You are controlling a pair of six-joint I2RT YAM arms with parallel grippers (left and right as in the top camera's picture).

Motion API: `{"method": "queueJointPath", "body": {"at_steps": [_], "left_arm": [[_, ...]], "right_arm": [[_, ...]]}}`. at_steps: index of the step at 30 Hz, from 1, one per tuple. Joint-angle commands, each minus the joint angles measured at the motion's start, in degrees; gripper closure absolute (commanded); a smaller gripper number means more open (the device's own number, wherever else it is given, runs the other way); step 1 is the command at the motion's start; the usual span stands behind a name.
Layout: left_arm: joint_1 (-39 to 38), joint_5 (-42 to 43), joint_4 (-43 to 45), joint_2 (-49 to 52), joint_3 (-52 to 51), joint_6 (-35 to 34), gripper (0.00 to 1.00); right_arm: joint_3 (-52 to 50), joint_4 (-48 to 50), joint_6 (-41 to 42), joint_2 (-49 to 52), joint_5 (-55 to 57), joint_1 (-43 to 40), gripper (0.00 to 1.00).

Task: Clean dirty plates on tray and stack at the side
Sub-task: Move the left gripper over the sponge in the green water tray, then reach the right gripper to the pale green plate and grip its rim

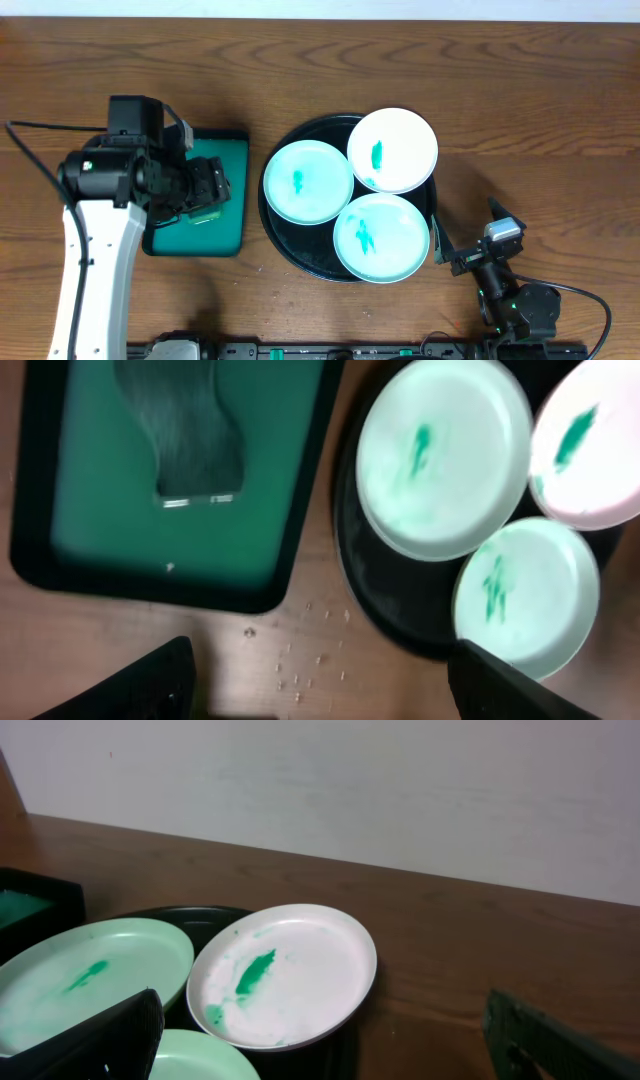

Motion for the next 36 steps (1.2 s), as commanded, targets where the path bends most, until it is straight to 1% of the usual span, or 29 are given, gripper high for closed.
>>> {"method": "queueJointPath", "body": {"at_steps": [1,19,20,24,26,29,31,33,36], "left_arm": [[0.26,0.72,-0.33,0.26,1.11,-0.13,0.18],[0.26,0.7,-0.31,0.17,1.09,-0.13,0.18],[0.26,0.7,-0.33,0.17,1.11,-0.13,0.18],[0.26,0.7,-0.31,0.17,1.09,-0.13,0.19],[0.26,0.7,-0.28,0.17,1.09,-0.13,0.18],[0.26,0.7,0.24,0.17,1.09,-0.15,0.19],[0.26,0.7,0.94,0.17,1.09,-0.13,0.19],[0.26,0.7,1.27,0.17,1.09,-0.13,0.19],[0.26,0.7,1.27,0.17,1.09,-0.13,0.19]], "right_arm": [[-0.09,-0.26,-0.09,0.0,0.33,0.5,0.01],[-0.09,0.61,-0.07,0.0,2.25,0.48,0.01],[-0.09,1.62,0.37,0.0,2.03,0.5,0.01],[-0.04,7.45,6.69,0.0,-3.54,0.48,0.01],[0.7,7.87,9.84,0.02,-6.05,0.48,0.01],[4.0,3.43,10.47,1.03,-8.55,0.48,0.01],[8.46,-2.4,9.66,3.28,-8.46,0.48,0.01],[13.55,-6.93,7.32,6.93,-8.48,0.48,0.01],[22.69,-11.67,5.35,15.26,-8.5,0.48,0.01]]}}
